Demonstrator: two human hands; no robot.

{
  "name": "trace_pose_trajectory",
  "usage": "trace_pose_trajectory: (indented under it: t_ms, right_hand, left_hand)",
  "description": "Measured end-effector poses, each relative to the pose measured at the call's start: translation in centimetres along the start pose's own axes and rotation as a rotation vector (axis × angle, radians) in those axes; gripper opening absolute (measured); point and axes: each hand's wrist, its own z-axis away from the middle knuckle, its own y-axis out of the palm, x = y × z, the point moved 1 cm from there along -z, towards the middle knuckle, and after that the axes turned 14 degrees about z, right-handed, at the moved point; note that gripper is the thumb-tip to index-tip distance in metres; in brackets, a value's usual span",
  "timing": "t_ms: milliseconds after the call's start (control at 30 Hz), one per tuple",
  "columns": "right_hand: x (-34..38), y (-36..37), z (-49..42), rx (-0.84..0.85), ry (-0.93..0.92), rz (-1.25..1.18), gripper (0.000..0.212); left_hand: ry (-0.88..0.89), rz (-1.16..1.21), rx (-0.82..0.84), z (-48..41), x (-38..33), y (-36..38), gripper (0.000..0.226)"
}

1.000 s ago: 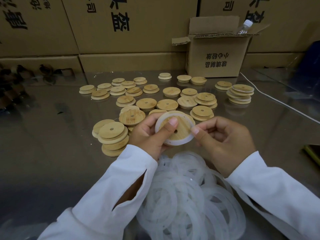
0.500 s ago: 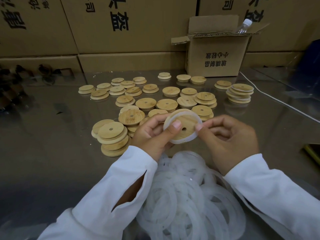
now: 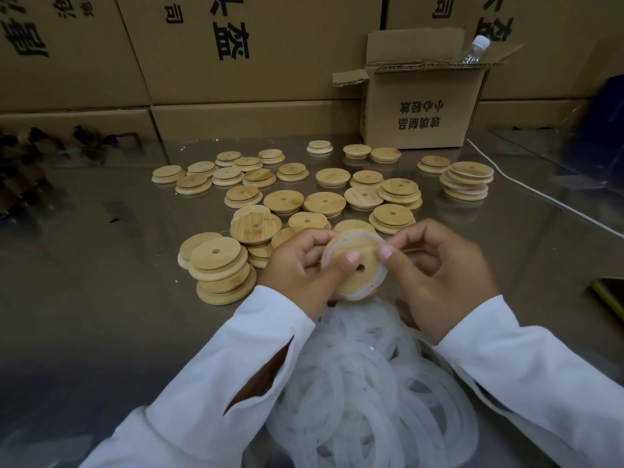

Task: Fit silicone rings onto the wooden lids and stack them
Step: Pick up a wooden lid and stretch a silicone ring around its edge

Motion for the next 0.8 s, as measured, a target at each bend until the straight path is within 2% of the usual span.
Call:
trace_pose_trajectory:
  t_ms: [133,400,600,667,800]
  right_hand:
    - [0.0,0.1,0.0,0.055,-0.050,0.030,0.012]
    - [0.1,0.0,-0.4,0.096,-0.018,-0.010,0.015]
    - [0.4,-0.6,-0.9,0.128,-0.032,-0.032,0.016]
    - [0.6,-0.8,-1.0,0.132,-0.045,-0.046,0.015]
    - [1.1,-1.1,-1.3,0.139,-0.069,-0.095,0.015]
  left_hand:
    - [0.078,-0.112,0.034,0.1,-0.2,0.0,0.011]
    - [0.131,-0.140,0.064,0.0,-0.5,0.0,0.013]
    - [0.150,-0.061,0.064,-0.2,-1.0,-0.2,0.011]
    - [0.148,-0.041,0.068,-0.3,-1.3,-0.4,0.018]
    - [0.064,0.046,0.039,-0.5,-1.0,-0.7,0.018]
